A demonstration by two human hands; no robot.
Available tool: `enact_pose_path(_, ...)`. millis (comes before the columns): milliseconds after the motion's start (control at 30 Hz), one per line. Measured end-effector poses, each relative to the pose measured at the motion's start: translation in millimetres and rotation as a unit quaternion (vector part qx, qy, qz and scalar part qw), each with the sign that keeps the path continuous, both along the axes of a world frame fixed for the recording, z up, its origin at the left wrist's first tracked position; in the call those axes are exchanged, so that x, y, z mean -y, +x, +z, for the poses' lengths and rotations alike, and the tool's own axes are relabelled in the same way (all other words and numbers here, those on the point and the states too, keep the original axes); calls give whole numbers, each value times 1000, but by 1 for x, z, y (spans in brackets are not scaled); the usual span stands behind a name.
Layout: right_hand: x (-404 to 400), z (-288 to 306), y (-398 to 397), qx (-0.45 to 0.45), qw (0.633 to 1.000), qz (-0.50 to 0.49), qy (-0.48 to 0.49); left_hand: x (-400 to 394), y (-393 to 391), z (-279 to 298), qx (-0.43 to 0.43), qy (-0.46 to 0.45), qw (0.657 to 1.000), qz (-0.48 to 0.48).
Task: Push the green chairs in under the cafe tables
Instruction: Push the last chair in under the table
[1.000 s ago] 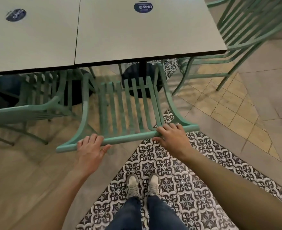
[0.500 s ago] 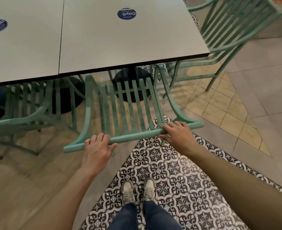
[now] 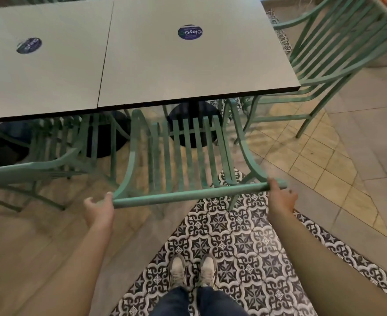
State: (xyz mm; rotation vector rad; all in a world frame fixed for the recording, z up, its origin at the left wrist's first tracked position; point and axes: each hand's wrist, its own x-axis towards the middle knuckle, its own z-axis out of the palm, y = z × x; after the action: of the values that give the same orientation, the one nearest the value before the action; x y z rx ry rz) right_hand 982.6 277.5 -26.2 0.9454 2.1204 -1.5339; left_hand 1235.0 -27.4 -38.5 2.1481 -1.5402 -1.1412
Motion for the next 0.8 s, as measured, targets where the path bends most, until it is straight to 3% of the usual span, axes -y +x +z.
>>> enact_pose_path(33,3,-3,-3,46,997,-25,-65,5,2,-2,-96,77,990,63)
enact_pose_path(100,8,-9,-8,106,985,-21,-136,8,3,-6,-245,202,938,141)
enact_pose_path(167,11,-18,-15,138,976,-10,-165,9,0,-9,-294,225,914,166)
enact_pose_path(400,17,-26,-25,123,963,-91,-223,6,-12,-7,-282,211,915,196)
enact_pose_path(800,25,-29,-65,89,965,-163,-186,9,-53,-9,-311,201,911,184)
